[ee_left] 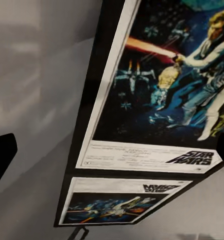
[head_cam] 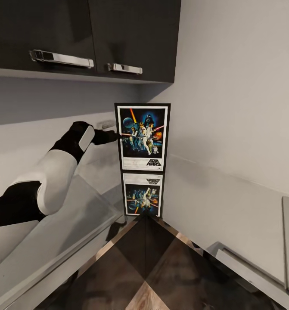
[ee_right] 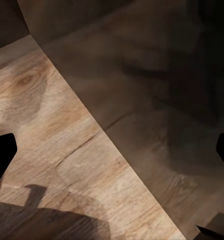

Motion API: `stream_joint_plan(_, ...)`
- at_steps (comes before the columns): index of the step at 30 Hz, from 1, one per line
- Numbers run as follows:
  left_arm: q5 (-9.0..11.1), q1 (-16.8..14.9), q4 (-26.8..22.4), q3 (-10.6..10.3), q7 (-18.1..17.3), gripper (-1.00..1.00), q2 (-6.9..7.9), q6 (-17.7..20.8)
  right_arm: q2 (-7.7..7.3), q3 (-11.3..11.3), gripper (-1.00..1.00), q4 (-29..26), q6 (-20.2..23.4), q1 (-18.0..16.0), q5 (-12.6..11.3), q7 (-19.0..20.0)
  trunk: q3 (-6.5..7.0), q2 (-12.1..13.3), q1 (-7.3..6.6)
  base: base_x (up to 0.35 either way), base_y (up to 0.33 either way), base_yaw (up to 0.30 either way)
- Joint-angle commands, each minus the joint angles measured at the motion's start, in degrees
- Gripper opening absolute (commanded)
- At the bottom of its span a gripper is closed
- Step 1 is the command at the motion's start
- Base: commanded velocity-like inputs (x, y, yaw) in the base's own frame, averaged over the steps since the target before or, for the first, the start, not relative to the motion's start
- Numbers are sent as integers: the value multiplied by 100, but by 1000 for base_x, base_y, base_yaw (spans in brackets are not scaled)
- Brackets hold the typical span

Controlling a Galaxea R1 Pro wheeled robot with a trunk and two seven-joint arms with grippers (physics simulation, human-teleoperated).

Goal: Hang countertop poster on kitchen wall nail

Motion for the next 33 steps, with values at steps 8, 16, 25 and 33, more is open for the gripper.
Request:
stream_joint_plan(8, 28, -23, -32, 28, -184, 100, 39, 63, -3, 12, 100, 2, -17, -3, 5, 0, -57, -3, 0, 0, 0, 0)
stream_joint_plan(16, 7, -25, -63, 22, -876, 100, 210, 67, -3, 14, 100, 2, -24, -3, 5, 0, -129, -3, 0, 0, 0, 0)
stream_joint_plan(25, -31, -26, -301, 14, -1498, 100, 392, 72, -3, 15, 100, 2, -22, -3, 5, 0, -211, -3, 0, 0, 0, 0)
stream_joint_plan(33, -85, -26, -391, 8, -2266, 100, 696, 69, -3, 15, 100, 10, -16, -3, 11, 0, -285, -3, 0, 0, 0, 0)
